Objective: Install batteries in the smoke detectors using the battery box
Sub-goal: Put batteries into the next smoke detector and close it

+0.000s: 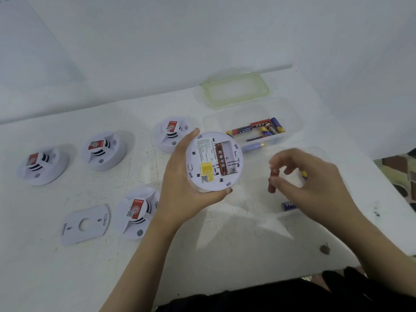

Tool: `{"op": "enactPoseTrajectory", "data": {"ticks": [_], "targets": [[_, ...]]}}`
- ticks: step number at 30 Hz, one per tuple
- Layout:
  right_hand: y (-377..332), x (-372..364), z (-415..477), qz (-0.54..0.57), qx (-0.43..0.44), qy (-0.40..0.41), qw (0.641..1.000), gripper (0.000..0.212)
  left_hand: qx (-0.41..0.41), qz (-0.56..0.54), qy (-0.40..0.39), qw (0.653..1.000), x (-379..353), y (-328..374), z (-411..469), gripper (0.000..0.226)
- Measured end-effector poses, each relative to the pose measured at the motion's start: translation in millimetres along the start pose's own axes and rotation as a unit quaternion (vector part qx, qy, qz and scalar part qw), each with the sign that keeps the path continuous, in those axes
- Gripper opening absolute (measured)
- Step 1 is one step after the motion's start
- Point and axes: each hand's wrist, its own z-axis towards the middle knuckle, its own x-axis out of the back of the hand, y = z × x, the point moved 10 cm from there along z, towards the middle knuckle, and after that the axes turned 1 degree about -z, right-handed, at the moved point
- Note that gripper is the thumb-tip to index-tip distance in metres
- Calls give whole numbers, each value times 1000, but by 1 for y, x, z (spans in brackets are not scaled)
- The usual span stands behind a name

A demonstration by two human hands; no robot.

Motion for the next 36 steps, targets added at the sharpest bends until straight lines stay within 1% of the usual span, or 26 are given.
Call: {"op": "enactPoseTrajectory", "data": {"ticks": [1,3,4,6,7,9,11,14,18,22,26,28,32,36], "targets": [[5,-5,-1,-29,2,-30,999,33,-1,-3,0,1000,-1,2,0,102],[1,-3,-1,-69,32,-34,997,26,-9,-2,-4,1000,-5,8,1,102],[-6,0,0,-86,61,-22,994,29,-14,3,-8,1000,-7,11,2,102],[-22,0,4,-130,124,-19,983,47,-25,14,-17,999,-13,19,4,101],[-29,0,7,-162,149,-21,975,52,-32,16,-21,999,-15,23,5,100],[-39,-1,13,-233,187,-28,954,58,-45,21,-24,998,-20,29,7,99],[-46,-1,17,-263,215,-40,940,61,-48,24,-23,998,-21,32,8,98],[-54,3,21,-254,243,-43,935,61,-43,37,-25,998,-23,36,9,98],[-61,1,24,-287,280,-23,916,60,-37,43,-26,998,-29,44,8,98],[-61,2,24,-300,301,-24,905,61,-46,53,-32,997,-32,48,7,97],[-62,4,23,-304,320,-10,897,61,-82,43,-38,995,-36,65,8,78],[-61,4,22,-305,326,0,895,60,-89,40,-40,994,-38,67,9,79],[-61,5,22,-301,341,10,890,56,-74,53,-50,995,-43,59,6,92],[-64,5,21,-297,353,7,887,54,-71,51,-47,995,-43,61,5,89]]}}
